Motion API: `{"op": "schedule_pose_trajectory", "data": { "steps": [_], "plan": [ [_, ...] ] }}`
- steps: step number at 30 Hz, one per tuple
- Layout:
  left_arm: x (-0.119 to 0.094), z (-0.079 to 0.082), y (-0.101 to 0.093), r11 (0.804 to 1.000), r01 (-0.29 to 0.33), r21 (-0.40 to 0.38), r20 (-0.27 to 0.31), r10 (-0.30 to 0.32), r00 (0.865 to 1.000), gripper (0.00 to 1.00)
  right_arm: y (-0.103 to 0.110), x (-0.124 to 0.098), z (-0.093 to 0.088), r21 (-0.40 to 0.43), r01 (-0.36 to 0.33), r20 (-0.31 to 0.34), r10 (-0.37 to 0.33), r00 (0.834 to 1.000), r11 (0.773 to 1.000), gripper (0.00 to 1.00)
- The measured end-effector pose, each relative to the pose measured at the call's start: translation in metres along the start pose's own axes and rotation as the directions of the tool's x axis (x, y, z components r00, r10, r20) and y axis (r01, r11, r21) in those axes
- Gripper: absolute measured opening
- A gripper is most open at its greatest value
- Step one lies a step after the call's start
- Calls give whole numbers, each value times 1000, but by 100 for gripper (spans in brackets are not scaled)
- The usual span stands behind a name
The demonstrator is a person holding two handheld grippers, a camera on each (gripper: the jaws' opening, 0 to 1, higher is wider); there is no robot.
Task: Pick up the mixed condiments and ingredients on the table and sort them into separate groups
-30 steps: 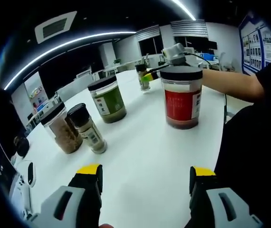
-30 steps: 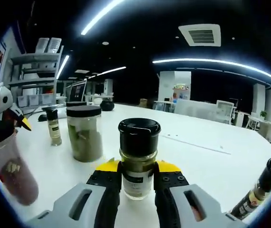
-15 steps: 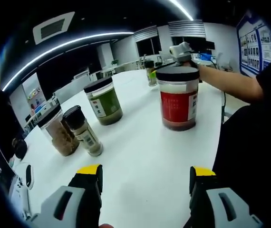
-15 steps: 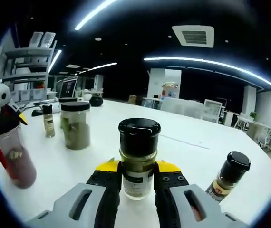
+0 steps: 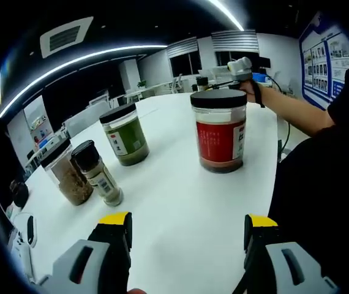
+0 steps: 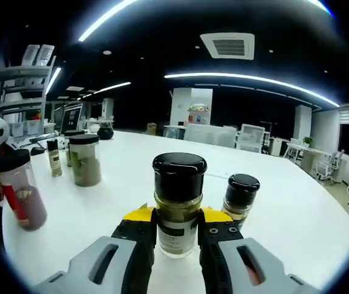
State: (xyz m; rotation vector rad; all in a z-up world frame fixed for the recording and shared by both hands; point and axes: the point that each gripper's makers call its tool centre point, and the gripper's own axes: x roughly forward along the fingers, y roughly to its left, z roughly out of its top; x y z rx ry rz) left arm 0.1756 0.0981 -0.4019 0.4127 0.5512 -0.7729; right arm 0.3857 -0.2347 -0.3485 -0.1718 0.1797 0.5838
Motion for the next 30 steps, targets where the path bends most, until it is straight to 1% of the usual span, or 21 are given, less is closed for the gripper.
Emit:
{"op": "schedule_pose_trajectory", "data": {
  "steps": [3,5,8,10,12,14,17,20,25,27,30],
  "plan": [
    [0,1,3,1000,-7,3,-6,7,1000,75,-10,-6,-5,12,22,-25,-22,999,1000,27],
    [-1,2,6,1000,-20,4,-8,20,1000,75,-15,-9,-6,-10,47,-36,-47,998,999,27],
    [0,5,5,1000,-23,-9,-4,23,1000,75,-22,-15,-6,7,61,-22,-61,998,998,27],
    [-2,9,0,1000,-16,11,-8,16,1000,75,-25,-16,-7,20,62,-18,-62,998,998,27],
    [-5,13,-1,999,-17,27,-2,17,1000,75,-28,-18,-8,10,77,-27,-77,997,997,27],
    [-8,16,2,999,-25,25,11,25,1000,75,-33,-22,-6,-2,91,-27,-91,995,996,27],
    [-9,12,6,999,-38,23,1,38,999,75,-42,-27,-5,25,105,-14,-105,994,994,27],
    [-9,9,8,999,-43,21,-5,43,999,75,-49,-31,-7,22,131,-23,-130,991,991,27],
    [-7,6,7,999,-40,18,-11,40,999,75,-65,-39,-8,46,169,-25,-168,985,985,27],
    [-6,4,7,999,-42,22,-20,43,999,75,-75,-42,-12,63,204,-35,-202,979,977,27],
    [-6,2,8,999,-46,27,-30,46,998,75,-85,-44,-14,70,233,-43,-231,972,970,27]
  ]
}}
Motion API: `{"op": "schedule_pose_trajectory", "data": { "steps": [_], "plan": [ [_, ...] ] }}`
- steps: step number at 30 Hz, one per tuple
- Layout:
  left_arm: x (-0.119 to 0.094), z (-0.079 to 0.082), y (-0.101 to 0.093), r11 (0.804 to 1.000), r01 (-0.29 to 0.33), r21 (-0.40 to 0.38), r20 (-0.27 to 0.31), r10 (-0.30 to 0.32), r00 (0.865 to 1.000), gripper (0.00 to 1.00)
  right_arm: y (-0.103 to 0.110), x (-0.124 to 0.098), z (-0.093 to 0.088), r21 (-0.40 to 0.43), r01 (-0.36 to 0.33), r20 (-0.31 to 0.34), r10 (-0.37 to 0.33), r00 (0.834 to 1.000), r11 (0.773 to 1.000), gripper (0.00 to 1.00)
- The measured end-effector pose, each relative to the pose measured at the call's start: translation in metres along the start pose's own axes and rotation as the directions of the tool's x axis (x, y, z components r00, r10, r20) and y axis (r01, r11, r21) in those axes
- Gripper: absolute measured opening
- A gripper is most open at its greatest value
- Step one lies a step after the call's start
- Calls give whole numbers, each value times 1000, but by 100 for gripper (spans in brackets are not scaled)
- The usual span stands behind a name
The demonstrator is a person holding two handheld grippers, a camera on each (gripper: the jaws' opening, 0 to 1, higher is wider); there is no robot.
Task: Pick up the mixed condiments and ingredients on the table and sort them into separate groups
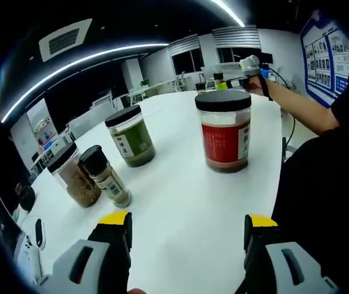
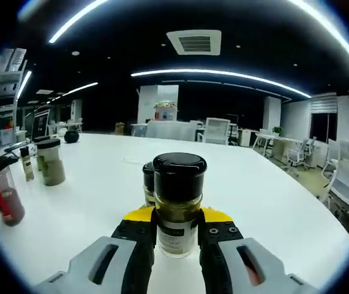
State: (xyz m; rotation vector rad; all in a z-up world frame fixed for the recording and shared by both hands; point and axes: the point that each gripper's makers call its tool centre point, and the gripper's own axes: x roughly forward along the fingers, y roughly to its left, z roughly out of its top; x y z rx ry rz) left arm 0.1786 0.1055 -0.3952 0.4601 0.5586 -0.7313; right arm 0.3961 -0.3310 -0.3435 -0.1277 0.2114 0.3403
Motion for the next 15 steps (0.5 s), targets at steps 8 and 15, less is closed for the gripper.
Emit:
{"op": "schedule_pose_trajectory", "data": {
  "steps": [8,15],
  "plan": [
    [-1,-2,2,1000,-5,-4,-4,5,1000,75,-20,9,4,23,79,24,-79,997,997,27],
    [0,-3,3,1000,-12,-4,-7,12,1000,75,-21,23,0,33,77,5,-77,997,996,27]
  ]
}}
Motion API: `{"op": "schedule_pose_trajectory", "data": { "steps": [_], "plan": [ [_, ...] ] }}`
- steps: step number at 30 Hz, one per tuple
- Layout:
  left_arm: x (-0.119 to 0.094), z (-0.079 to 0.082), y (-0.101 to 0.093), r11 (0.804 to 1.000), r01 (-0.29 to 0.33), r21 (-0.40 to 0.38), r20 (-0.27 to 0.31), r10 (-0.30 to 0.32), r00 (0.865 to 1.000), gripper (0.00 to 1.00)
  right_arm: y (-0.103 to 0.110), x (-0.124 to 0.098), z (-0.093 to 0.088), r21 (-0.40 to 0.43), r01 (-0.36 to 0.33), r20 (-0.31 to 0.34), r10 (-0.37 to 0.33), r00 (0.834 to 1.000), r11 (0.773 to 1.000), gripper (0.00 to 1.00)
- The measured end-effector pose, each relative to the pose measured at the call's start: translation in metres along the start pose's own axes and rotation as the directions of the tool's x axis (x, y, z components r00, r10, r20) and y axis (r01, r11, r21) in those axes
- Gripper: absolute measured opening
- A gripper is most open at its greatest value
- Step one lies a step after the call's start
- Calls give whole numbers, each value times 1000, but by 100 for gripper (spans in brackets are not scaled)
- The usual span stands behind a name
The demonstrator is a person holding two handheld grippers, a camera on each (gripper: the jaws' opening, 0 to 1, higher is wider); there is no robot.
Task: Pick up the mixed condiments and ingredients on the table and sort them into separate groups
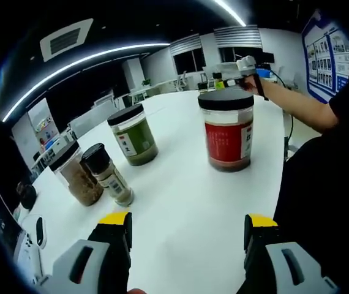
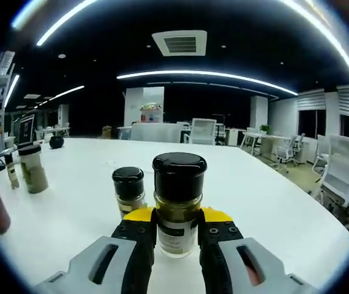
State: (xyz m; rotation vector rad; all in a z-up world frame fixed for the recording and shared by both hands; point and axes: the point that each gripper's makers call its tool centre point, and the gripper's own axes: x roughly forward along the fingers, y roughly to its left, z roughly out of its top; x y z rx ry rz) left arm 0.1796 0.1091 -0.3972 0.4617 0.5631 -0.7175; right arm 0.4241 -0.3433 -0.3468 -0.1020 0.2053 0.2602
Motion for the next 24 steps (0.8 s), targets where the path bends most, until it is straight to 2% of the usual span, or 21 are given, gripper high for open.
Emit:
{"op": "schedule_pose_trajectory", "data": {
  "steps": [7,11,14,24],
  "plan": [
    [0,-2,0,1000,-4,-2,-5,4,1000,75,5,13,-7,17,-28,-16,28,999,999,27],
    [-2,5,-5,1000,27,-7,23,-27,999,75,7,20,-13,14,-30,-38,30,999,999,27],
    [-2,6,-5,1000,28,0,28,-28,999,75,7,23,-16,22,-18,-40,19,999,1000,27],
    [1,-1,1,1000,11,-5,8,-11,1000,75,13,34,-23,20,-35,-55,36,998,999,27]
  ]
}}
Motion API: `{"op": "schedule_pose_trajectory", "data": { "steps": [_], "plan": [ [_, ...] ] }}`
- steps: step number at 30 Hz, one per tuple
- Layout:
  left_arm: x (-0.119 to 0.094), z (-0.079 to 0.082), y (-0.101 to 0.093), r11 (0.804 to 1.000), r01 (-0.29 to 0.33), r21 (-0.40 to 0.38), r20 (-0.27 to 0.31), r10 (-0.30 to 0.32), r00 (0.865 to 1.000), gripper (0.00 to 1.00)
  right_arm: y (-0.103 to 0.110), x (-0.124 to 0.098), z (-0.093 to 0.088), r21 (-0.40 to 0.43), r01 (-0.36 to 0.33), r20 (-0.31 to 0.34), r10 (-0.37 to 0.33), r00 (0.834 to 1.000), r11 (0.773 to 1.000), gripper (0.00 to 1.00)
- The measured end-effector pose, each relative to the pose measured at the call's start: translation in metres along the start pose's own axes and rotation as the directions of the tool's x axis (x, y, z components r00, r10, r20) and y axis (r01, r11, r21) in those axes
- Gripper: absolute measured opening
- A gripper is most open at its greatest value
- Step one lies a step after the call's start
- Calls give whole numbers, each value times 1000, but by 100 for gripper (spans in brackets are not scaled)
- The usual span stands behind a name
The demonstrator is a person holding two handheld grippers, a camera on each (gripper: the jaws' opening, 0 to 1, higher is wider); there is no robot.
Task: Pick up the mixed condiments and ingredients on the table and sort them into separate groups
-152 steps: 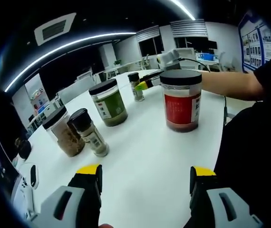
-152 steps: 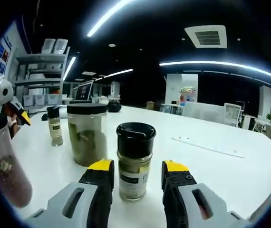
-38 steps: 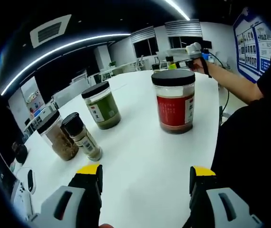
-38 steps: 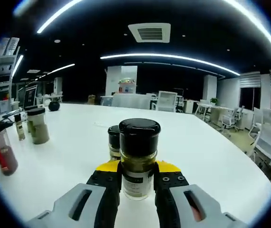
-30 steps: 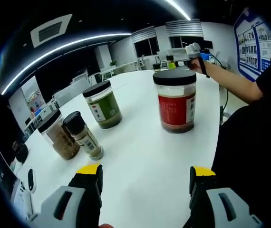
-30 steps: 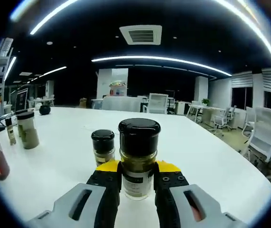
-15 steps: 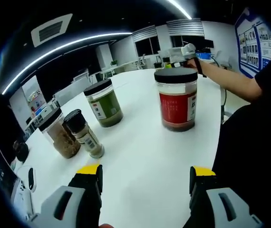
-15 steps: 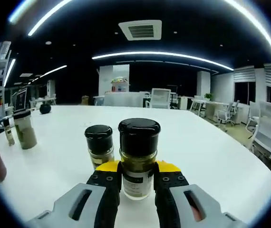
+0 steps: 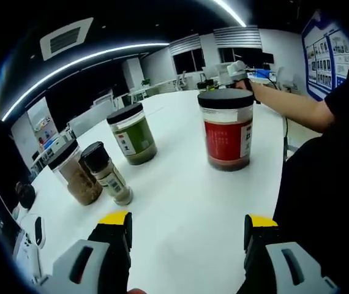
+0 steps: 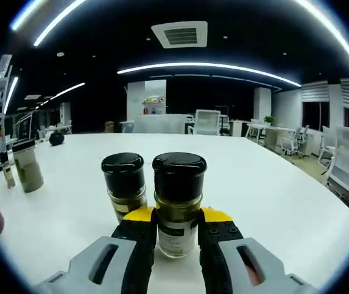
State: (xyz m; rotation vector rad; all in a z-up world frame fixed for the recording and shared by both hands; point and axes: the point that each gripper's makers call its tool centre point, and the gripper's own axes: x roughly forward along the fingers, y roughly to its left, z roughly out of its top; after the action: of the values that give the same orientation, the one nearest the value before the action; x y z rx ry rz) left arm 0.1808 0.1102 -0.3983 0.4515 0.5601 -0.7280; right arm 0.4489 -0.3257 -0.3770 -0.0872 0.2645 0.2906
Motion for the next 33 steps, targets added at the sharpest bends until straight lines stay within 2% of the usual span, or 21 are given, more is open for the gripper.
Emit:
{"op": "schedule_pose_trajectory", "data": {
  "steps": [8,12,24,28,33],
  "plan": [
    [2,-4,-1,1000,5,1,-13,-5,1000,75,-2,-1,-2,-12,6,22,-5,1000,1000,27],
    [1,0,-3,1000,12,-4,6,-12,1000,75,-2,1,-1,-18,3,12,-3,1000,1000,27],
    [2,-3,-3,1000,10,-4,-3,-10,1000,75,-5,0,-5,-77,0,-10,-1,1000,997,28],
    [3,-4,-2,1000,8,-2,-10,-9,1000,75,-7,-3,-13,-42,-21,-23,20,1000,999,37],
    [3,-6,-3,1000,10,-3,-17,-10,1000,75,-7,-19,-12,-33,-33,-7,32,999,999,37]
  ]
}}
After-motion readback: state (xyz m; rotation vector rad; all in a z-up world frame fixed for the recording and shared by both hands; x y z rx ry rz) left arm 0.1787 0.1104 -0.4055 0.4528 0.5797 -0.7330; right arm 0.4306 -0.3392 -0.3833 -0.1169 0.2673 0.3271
